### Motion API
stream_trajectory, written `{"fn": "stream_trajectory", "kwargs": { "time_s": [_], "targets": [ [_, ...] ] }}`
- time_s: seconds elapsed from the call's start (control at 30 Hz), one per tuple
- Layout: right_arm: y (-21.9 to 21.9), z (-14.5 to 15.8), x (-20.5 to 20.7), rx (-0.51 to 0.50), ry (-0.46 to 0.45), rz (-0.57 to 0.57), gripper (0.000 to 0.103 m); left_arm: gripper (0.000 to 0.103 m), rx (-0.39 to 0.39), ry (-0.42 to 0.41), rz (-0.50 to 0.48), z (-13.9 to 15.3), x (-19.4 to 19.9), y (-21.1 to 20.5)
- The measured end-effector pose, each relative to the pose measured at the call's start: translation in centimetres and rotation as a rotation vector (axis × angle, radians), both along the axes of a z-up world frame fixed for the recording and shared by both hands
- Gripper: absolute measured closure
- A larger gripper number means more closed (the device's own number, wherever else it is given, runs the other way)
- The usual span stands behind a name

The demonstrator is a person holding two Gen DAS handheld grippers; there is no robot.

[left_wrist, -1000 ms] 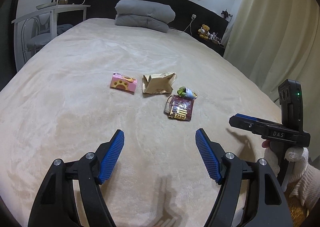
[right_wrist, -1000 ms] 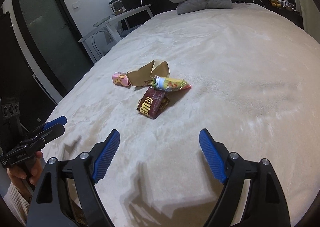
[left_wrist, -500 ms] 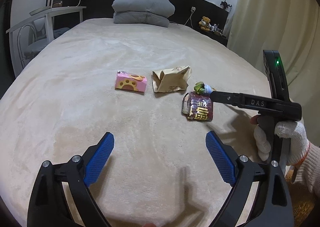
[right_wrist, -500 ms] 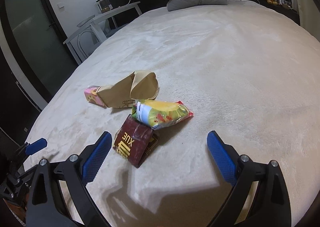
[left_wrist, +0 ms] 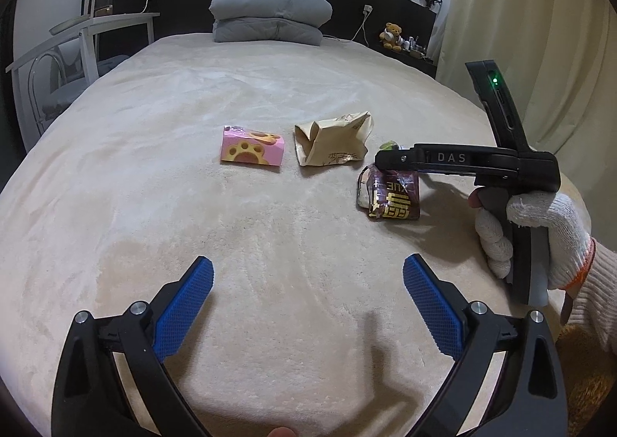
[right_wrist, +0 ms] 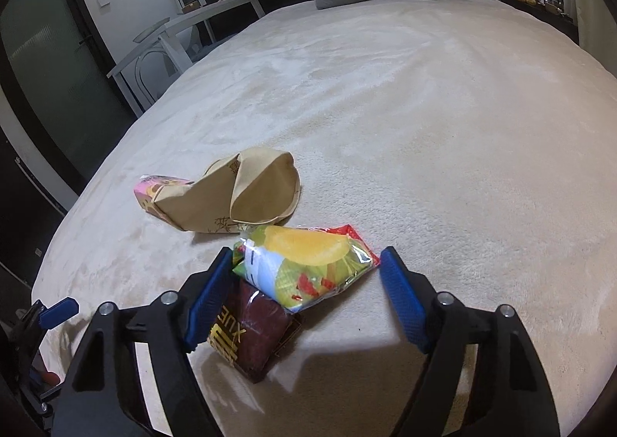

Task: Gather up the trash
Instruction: 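Grasp the yellow snack packet with the right tool while the left tool grasps the maroon XUE wrapper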

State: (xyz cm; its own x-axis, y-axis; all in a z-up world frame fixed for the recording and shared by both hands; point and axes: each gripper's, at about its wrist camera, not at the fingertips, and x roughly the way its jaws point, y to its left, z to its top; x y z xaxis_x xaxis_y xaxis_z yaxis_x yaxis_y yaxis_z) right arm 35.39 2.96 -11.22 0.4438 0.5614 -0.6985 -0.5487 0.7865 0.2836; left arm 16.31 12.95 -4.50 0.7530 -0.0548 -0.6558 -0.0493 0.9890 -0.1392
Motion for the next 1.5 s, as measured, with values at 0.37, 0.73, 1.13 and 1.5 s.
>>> {"fn": "stream_trajectory", "kwargs": {
  "time_s": [0.37, 0.73, 1.13, 1.5],
  "targets": [
    [-1.9, 1.7, -1.2, 0.064, -0.02, 0.012, 0.033, 0.006, -0.011, -0.019, -0.014, 0.3, 0.6, -0.9],
    [-6.0, 4.1, -3.0, 0.078, -0.051, -0.002, 0.033, 0.007, -0.025, -0.029, -0.061, 0.6, 2.6, -3.9],
    [-9.8, 4.6, -4.0, 0.077, -0.046, -0.002, 0.033, 0.007, -0.051, -0.005, -0.052, -0.1, 6.8, -7.2],
    [-11.5, 4.7, -4.5, 0.081, -0.057, -0.002, 0.033, 0.013, -0.028, 0.061, -0.004, -2.2, 10.8, -7.6]
  ]
}}
